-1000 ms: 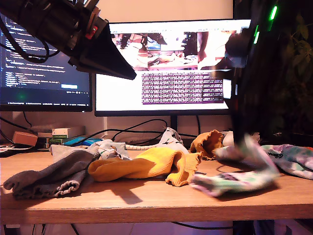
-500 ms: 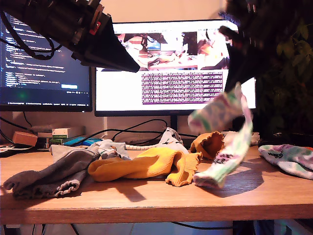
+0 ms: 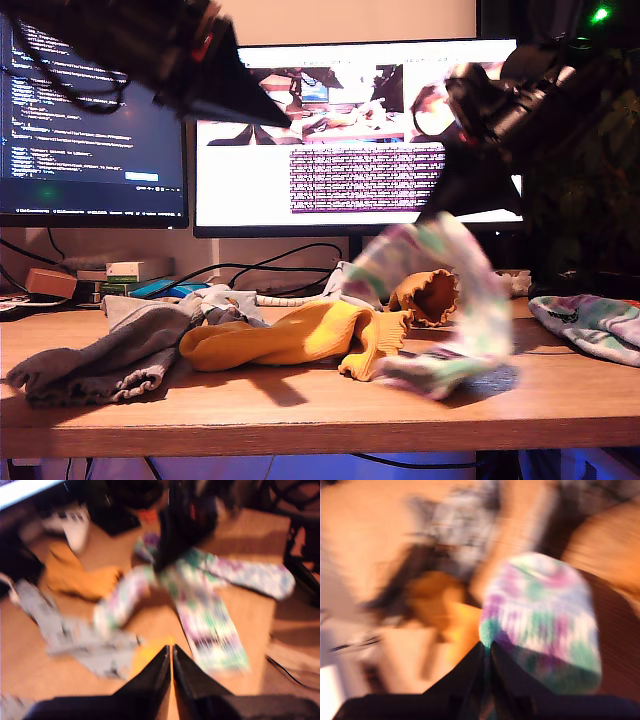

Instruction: Pair up the socks based on colour and pattern, by placing them on top of one another

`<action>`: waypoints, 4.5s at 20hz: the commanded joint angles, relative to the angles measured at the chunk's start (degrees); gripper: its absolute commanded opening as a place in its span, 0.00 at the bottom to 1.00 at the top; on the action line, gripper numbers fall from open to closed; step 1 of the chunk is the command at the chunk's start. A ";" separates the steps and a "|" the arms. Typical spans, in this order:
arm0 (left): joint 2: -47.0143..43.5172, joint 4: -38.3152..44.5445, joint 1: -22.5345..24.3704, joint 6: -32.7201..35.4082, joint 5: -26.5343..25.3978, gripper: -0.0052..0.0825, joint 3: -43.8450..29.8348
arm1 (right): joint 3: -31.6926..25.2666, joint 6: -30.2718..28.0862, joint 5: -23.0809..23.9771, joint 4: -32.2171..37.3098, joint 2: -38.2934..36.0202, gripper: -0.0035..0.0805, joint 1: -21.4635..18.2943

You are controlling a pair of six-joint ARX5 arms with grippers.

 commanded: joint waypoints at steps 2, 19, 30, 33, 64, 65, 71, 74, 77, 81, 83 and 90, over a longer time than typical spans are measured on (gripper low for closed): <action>5.33 3.61 -0.61 0.48 -0.04 0.06 -0.83 | -0.83 -0.70 -1.22 -0.50 -0.35 0.03 0.22; 21.79 28.17 -5.55 22.88 -15.45 0.53 0.42 | -0.83 -1.01 -8.83 -1.97 -0.42 0.03 -0.57; 17.25 19.98 -6.43 25.62 -12.72 0.53 0.42 | -0.83 -0.79 -3.48 -1.14 -0.42 0.03 -2.84; 18.69 20.04 -6.40 27.50 -12.35 0.53 0.42 | -0.83 -0.81 -3.91 -1.40 -0.42 0.03 -2.38; 24.28 -2.43 -6.08 32.94 -13.90 0.03 13.44 | -0.83 -3.39 0.83 -5.46 -1.55 0.24 -0.24; 24.28 -5.64 -6.25 33.38 -13.92 0.03 15.17 | -0.83 -4.63 2.64 -5.44 -1.66 0.28 -0.24; 24.28 -19.82 -7.02 40.13 -15.45 0.03 23.93 | -0.61 -10.49 7.23 -3.98 -6.86 0.36 1.33; 24.28 -24.06 -7.32 40.81 -15.67 0.03 27.21 | -0.26 -11.67 8.85 -3.93 -9.57 0.40 4.22; 24.28 -25.97 -7.69 40.81 -16.37 0.03 28.87 | -0.26 -13.33 12.68 -4.31 -10.01 0.41 9.01; 24.28 -27.04 -8.55 40.81 -17.84 0.03 28.96 | -0.26 -17.40 24.44 -2.78 -10.01 0.42 15.30; 24.28 -27.71 -8.87 40.81 -18.25 0.03 29.07 | -0.26 -19.58 31.15 -2.58 -9.99 0.42 17.68; 24.28 -29.92 -8.87 40.76 -18.82 0.03 30.47 | -0.28 -20.96 35.71 -2.43 -9.90 0.17 18.91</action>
